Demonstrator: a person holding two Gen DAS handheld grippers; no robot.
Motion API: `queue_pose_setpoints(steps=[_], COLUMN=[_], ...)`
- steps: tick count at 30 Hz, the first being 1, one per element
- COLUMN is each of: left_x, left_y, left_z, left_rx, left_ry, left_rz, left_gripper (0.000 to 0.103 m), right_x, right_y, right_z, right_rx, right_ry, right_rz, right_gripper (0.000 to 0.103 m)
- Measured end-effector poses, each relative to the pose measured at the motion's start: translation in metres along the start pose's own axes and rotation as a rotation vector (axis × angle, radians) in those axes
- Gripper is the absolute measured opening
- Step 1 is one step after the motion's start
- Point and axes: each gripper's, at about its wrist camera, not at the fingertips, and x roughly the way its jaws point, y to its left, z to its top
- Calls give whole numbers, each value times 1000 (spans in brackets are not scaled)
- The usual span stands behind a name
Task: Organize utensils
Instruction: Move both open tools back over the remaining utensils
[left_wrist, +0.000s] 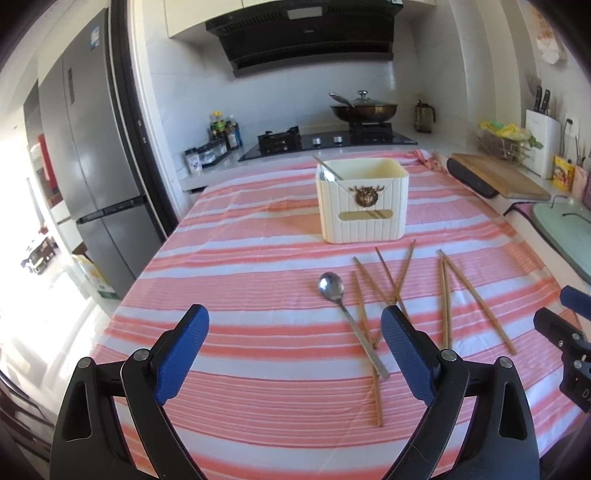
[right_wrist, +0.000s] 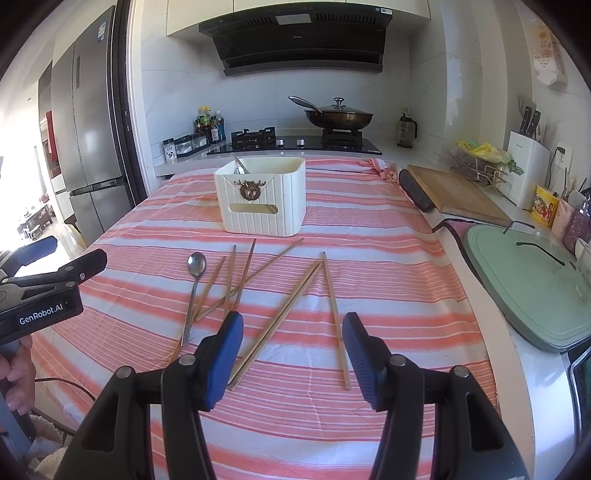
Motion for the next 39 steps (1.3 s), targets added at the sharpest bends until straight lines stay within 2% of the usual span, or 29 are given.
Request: queue_pose_setpoints(steps=[8,15,24,39], left_x=[-6,-5,-16,-22], left_y=[-2,-4,-12,-16], left_z=[2,1,4,5], left_rx=[12,24,59,76], left_ry=[-23,-1,18,10], left_rz=[15,19,-38,-46], left_gripper=[97,97,98,98], right_x=[-1,-3,-4,-4], right_y=[2,3,-3,-7], right_z=[0,-1,0,-3], right_rx=[-3,-4,10,11], right_ry=[1,0,1,6], right_rz=[-4,-2,-24,-31], right_gripper=[57,57,57,57])
